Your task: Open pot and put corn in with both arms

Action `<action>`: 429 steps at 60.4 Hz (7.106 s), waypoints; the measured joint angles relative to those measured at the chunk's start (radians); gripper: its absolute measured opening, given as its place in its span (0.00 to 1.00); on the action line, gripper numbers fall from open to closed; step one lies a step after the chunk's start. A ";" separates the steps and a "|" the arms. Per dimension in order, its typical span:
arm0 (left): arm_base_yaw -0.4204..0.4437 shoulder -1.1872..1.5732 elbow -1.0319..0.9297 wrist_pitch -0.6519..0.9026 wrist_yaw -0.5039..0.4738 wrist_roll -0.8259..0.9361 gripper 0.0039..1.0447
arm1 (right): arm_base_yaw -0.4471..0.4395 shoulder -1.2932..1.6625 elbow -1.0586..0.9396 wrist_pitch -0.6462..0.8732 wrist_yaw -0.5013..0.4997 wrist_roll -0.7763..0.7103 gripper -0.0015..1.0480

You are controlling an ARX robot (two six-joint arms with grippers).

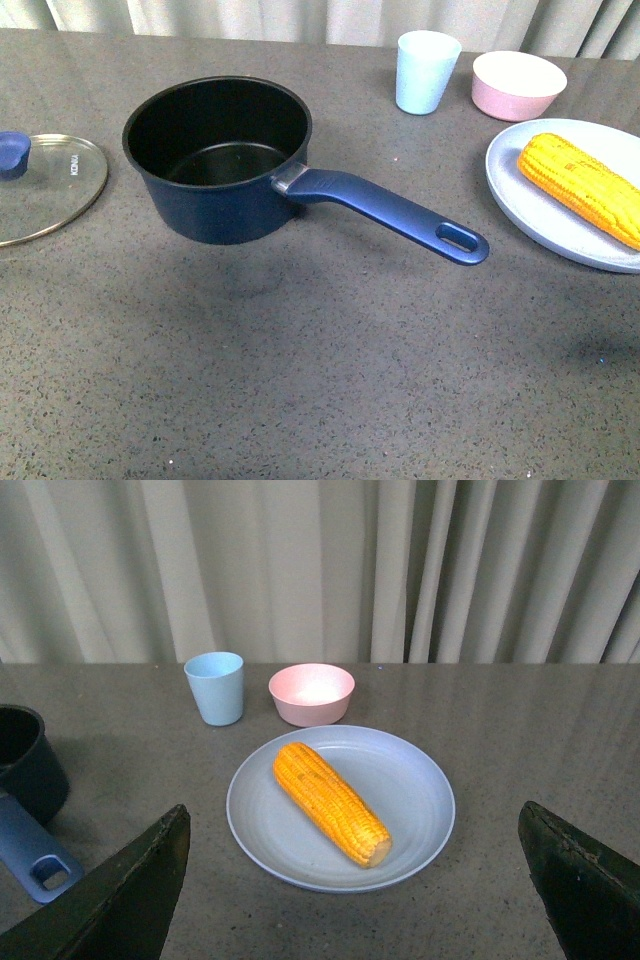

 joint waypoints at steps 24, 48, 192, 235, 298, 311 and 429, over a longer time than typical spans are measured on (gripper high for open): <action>0.000 -0.284 -0.020 -0.253 0.000 0.001 0.01 | 0.000 0.000 0.000 0.000 0.000 0.000 0.91; 0.000 -0.498 -0.020 -0.457 0.000 0.001 0.01 | 0.000 0.000 0.000 0.000 0.000 0.000 0.91; -0.001 -0.813 -0.020 -0.787 0.000 0.004 0.92 | -0.270 1.014 0.319 0.314 -0.321 -0.133 0.91; -0.001 -0.813 -0.020 -0.787 0.000 0.004 0.92 | -0.107 1.962 0.927 0.291 -0.285 -0.426 0.91; -0.001 -0.813 -0.020 -0.787 0.000 0.004 0.92 | -0.067 1.874 0.980 0.245 -0.391 -0.258 0.21; -0.001 -0.813 -0.020 -0.787 0.000 0.004 0.92 | 0.118 1.822 1.030 0.246 -0.419 -0.134 0.19; -0.001 -0.813 -0.020 -0.787 0.000 0.004 0.92 | 0.444 1.924 1.237 0.333 -0.238 0.093 0.91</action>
